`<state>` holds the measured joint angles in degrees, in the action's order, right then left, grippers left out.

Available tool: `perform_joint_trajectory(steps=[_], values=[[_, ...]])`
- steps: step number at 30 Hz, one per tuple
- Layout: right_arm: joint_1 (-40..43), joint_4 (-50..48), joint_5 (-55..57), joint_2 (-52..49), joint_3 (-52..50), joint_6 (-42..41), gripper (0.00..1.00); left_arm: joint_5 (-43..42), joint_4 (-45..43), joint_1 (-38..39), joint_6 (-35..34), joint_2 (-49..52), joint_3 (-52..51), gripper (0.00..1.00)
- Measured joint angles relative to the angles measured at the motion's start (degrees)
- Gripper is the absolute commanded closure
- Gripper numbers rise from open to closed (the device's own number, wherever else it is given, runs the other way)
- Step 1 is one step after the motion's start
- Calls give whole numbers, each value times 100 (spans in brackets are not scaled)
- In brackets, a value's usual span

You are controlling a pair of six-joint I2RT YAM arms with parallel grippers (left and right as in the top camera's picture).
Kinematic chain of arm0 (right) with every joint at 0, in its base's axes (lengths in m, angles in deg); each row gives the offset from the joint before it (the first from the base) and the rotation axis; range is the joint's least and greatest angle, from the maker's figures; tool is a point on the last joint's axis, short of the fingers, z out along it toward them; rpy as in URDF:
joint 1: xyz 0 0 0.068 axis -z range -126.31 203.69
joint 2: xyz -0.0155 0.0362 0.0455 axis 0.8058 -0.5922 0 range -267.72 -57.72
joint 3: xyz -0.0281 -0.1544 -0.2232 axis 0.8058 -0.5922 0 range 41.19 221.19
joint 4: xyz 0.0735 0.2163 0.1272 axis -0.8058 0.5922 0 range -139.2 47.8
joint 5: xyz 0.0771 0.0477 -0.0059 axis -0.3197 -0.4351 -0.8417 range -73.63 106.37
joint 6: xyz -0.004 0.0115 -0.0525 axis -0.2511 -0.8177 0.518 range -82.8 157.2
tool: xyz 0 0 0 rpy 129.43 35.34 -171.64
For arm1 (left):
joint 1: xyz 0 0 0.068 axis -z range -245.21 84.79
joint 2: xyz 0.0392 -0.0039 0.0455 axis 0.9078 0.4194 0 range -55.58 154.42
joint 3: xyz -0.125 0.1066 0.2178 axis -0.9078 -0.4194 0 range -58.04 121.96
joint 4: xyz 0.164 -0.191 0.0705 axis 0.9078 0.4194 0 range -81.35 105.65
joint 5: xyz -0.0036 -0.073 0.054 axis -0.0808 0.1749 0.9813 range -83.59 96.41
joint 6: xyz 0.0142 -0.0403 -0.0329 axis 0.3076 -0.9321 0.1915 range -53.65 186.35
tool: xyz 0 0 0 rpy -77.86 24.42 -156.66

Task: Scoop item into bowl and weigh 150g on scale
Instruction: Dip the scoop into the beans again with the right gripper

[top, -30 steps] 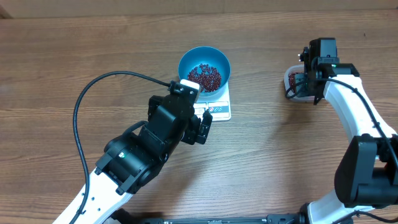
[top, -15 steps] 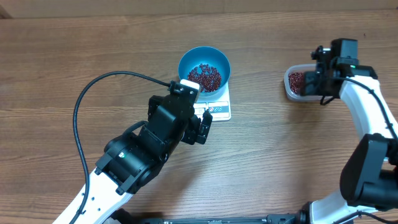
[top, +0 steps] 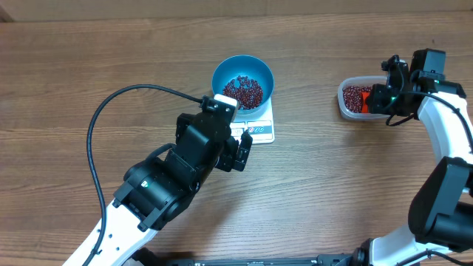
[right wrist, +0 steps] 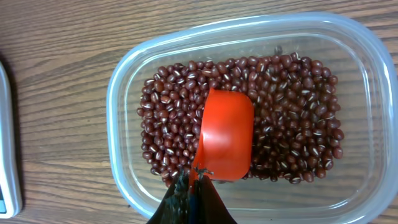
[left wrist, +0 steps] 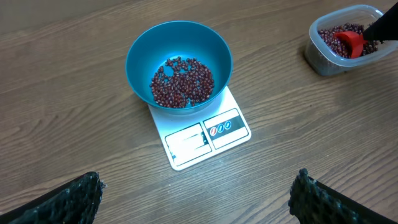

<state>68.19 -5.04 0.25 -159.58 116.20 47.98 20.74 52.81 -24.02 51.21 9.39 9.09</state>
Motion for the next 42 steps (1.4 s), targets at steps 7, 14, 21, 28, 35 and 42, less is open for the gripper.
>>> perform_joint_trajectory(steps=[7,14,21,28,35,42], values=[[9,-22,-186,-76,0,-4,96,2,0,0,0,0,0,1],[48,-70,-529,-221,76,-2,96,2,0,0,0,0,0,0],[286,-109,-894,-295,85,-4,96,2,0,0,0,0,0,1],[446,-101,-1110,-343,85,-101,96,0,0,0,0,0,0,1],[505,-90,-1158,-352,85,-219,96,2,0,0,0,0,0,1],[739,9,-1237,-374,85,-407,96,2,0,0,0,0,0,1]])
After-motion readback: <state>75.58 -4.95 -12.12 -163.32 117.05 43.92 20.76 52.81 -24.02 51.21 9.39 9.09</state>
